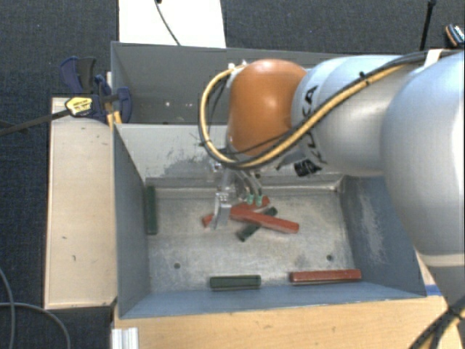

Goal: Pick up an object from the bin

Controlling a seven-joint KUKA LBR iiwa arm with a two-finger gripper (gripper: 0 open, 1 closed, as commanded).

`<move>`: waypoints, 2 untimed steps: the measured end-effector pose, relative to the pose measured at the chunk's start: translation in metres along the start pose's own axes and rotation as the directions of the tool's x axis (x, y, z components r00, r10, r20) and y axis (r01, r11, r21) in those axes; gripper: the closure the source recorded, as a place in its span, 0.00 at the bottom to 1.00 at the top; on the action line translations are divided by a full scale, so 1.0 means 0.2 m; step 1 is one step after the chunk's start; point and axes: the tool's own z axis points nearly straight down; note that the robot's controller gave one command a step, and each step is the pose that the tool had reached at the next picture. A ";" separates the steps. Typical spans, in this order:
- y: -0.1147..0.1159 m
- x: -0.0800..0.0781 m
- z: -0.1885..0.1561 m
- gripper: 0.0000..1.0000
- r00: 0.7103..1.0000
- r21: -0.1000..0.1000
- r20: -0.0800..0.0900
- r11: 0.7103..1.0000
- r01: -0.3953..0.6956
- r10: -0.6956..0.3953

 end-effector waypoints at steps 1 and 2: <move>-0.29 0.03 0.43 0.00 0.987 0.003 -0.007 0.987 0.161 -0.161; -0.28 0.02 0.41 1.00 0.987 0.001 0.000 0.987 0.160 -0.160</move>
Offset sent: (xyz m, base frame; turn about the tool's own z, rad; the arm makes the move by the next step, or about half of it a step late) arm -0.0055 -0.0553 -0.0824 -0.1658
